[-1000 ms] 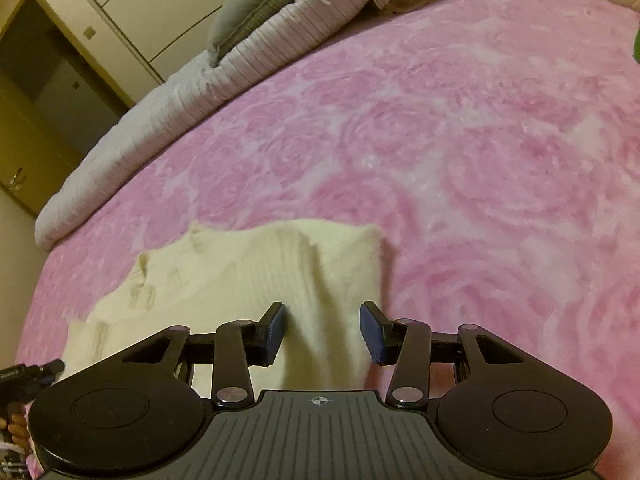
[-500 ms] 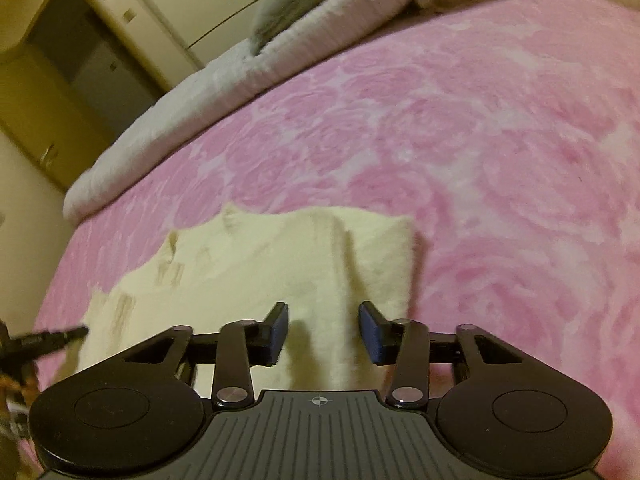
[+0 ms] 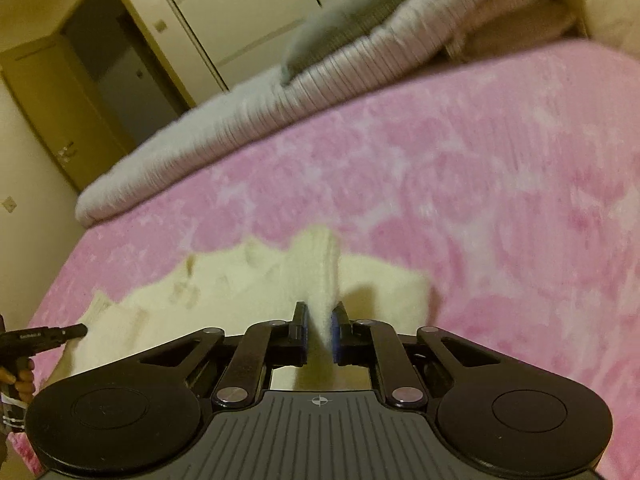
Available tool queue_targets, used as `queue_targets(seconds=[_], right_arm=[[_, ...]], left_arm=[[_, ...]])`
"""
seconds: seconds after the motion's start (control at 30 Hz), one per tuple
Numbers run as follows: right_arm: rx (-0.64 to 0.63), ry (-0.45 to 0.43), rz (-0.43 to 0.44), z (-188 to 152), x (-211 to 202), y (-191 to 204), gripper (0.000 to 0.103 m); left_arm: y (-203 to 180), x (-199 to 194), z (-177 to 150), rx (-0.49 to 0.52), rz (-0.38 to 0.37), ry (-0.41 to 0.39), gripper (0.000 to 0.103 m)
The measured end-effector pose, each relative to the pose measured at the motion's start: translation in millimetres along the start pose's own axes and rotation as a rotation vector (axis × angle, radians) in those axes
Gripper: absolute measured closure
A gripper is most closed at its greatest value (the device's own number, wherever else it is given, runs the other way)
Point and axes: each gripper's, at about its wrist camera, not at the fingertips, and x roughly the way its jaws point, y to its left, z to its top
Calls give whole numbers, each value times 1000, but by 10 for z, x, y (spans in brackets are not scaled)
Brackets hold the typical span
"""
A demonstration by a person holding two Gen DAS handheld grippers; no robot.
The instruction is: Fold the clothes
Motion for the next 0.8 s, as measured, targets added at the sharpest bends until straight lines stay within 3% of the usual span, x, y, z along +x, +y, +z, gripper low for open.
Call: queue_targets(seconds=[0.1, 0.2, 0.43, 0.57, 0.73, 0.8], right_arm=[[-35, -63, -1, 119, -2, 54, 94], [-47, -28, -64, 220, 201, 28, 94], [-84, -48, -86, 393, 436, 13, 94], [-71, -23, -102, 493, 594, -68, 94], [-90, 118, -179, 405, 935, -138, 93], [-95, 160, -237, 357, 1005, -154, 88]], left_arm=[[18, 6, 90, -10, 13, -45, 96], [4, 114, 168, 2, 34, -53, 96], [-55, 342, 408, 55, 70, -89, 96], [-45, 534, 494, 71, 79, -65, 96], [50, 884, 394, 86, 154, 52, 93], [86, 904, 335, 92, 188, 58, 84]])
